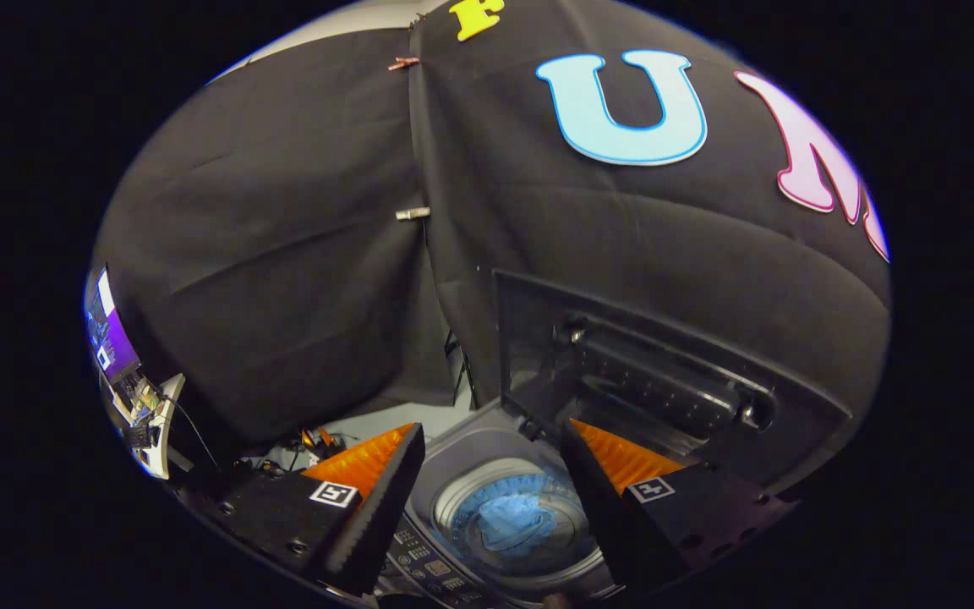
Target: Put the clothes into the washing machine and then close the washing machine lid.
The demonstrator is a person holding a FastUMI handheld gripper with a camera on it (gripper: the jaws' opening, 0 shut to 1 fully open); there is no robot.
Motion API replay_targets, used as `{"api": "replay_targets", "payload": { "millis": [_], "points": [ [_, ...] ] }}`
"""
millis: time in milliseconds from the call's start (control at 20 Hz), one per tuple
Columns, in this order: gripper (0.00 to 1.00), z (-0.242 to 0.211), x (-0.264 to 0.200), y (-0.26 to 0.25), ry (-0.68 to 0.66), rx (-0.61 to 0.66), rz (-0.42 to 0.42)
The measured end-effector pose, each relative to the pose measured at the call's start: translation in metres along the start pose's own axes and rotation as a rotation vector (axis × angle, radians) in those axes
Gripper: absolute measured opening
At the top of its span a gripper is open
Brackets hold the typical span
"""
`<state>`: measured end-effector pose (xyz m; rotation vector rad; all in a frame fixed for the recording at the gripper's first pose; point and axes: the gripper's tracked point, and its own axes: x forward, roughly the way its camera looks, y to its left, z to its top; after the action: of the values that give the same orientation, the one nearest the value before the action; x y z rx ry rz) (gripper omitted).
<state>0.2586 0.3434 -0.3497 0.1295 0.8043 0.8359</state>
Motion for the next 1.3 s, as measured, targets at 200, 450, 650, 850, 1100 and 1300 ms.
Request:
{"api": "replay_targets", "payload": {
  "millis": [200, 450, 650, 850, 1100, 1300],
  "points": [
    [0.99, 0.047, -0.016, -0.013, -0.204, -0.014, -0.052],
    [0.98, 0.088, -0.035, -0.059, -0.395, -0.009, -0.248],
    [0.98, 0.094, -0.043, -0.108, -0.450, 0.063, -0.439],
    [0.99, 0.090, -0.043, -0.147, -0.432, 0.119, -0.574],
    [0.98, 0.086, -0.042, -0.176, -0.413, 0.148, -0.673],
    [0.99, 0.076, -0.036, -0.191, -0.369, 0.150, -0.702]
  ]
}}
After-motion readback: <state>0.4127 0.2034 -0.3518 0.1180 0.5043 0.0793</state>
